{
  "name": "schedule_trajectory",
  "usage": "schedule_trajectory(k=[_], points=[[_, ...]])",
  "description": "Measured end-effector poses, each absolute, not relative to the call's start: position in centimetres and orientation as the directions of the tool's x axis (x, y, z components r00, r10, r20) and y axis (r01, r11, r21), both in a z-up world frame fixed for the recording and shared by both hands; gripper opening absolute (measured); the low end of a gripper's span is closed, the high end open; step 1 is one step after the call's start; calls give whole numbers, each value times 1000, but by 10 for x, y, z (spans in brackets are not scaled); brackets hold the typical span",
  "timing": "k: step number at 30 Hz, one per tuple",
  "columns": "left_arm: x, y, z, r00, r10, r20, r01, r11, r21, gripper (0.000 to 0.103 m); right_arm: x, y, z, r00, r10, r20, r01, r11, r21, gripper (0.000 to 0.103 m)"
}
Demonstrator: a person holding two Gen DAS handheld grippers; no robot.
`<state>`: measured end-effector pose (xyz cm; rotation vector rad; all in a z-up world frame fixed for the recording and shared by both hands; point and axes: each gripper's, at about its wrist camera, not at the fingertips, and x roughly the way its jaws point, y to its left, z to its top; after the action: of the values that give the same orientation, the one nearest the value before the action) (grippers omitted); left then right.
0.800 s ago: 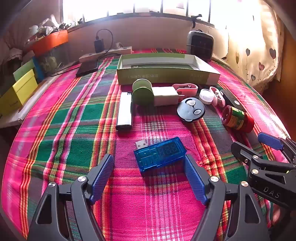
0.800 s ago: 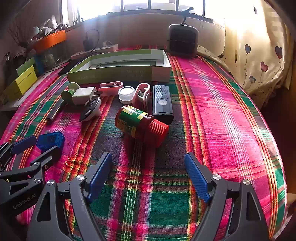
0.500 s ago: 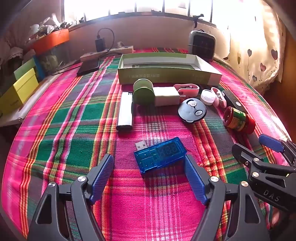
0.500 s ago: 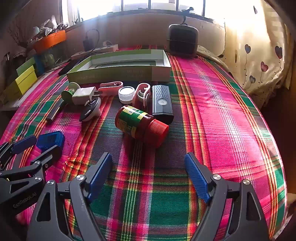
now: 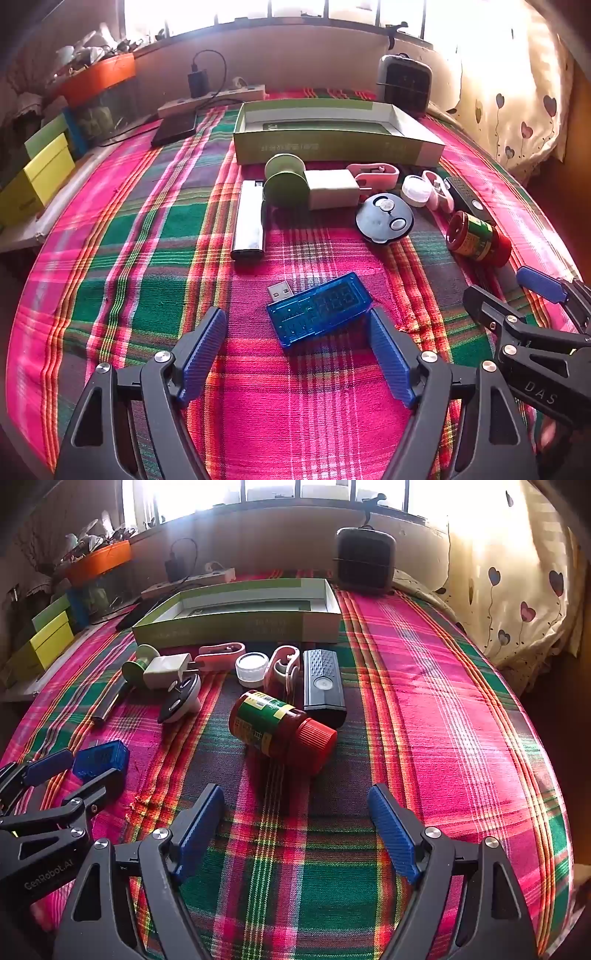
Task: Organize rigid objects
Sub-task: 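Move left tool to blue USB tester while right tool approaches red-capped jar, then close left tool on blue USB tester while right tool closes on red-capped jar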
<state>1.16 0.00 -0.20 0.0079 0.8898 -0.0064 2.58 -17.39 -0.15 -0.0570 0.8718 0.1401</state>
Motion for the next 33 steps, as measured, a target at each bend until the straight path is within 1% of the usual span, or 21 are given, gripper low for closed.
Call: schedule_trajectory(k=[4, 8, 15, 19, 24, 27, 30, 33], points=[[12, 2, -2, 631, -25, -775, 61, 998, 18, 78, 30, -178, 0, 623, 123, -772, -161, 987, 27, 80], [11, 5, -2, 623, -38, -781, 71, 997, 8, 78, 31, -186, 1, 625, 147, -767, -164, 985, 56, 80], [12, 14, 2, 615, -92, -783, 103, 994, -36, 77, 33, -184, 7, 636, 148, -757, -195, 980, 28, 80], [18, 17, 3, 608, -63, -791, 111, 994, 7, 77, 37, -180, 16, 659, 152, -737, -234, 972, -8, 80], [25, 33, 10, 615, -46, -787, 93, 996, 14, 77, 48, -176, 21, 651, 223, -726, -311, 950, 14, 80], [30, 44, 10, 610, -20, -792, 62, 998, 22, 77, 54, -173, 17, 613, 274, -741, -357, 933, 49, 80], [34, 52, 11, 604, -48, -796, 59, 998, -16, 77, 56, -170, 13, 575, 330, -749, -394, 914, 100, 80], [35, 53, 13, 612, -84, -786, 81, 996, -44, 77, 56, -167, 14, 574, 339, -745, -407, 908, 99, 80]])
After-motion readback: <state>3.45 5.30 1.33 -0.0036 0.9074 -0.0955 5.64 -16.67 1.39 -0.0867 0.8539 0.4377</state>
